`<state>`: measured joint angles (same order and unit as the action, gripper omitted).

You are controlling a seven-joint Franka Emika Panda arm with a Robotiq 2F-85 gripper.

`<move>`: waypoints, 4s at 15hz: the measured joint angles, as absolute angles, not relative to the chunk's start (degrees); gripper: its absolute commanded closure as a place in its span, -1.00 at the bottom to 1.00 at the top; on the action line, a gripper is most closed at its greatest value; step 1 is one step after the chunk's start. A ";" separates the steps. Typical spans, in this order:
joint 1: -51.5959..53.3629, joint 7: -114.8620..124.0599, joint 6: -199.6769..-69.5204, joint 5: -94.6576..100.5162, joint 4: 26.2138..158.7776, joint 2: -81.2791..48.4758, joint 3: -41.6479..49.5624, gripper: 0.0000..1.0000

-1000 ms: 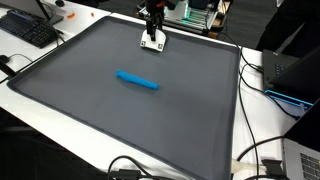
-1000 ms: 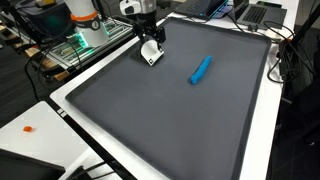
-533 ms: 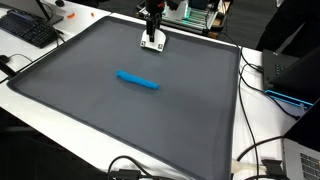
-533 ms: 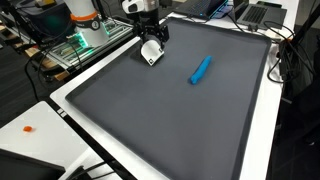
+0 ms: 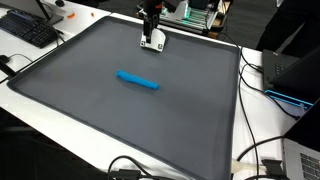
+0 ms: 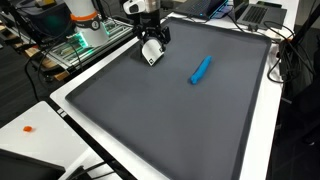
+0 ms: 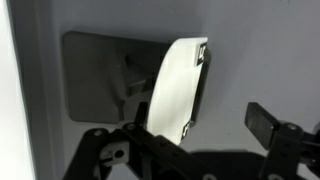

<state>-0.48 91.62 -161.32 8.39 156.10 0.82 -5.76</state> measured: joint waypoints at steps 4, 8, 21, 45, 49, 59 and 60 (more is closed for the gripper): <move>-0.42 93.00 -162.31 8.72 155.63 -0.37 -5.24 -0.07; -0.06 93.69 -162.64 8.76 155.32 -0.89 -4.61 0.52; 0.84 95.43 -162.47 8.53 154.28 -1.40 -3.44 0.98; 7.00 49.15 -136.20 4.42 130.27 -1.99 -7.85 0.98; 7.21 41.78 -134.23 6.46 126.85 -5.31 -7.85 0.93; 7.29 41.44 -134.18 6.42 126.34 -5.72 -7.67 0.98; 7.33 41.12 -134.28 6.42 126.19 -5.78 -7.67 0.98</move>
<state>7.33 41.12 -134.28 6.42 126.19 -5.78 -7.67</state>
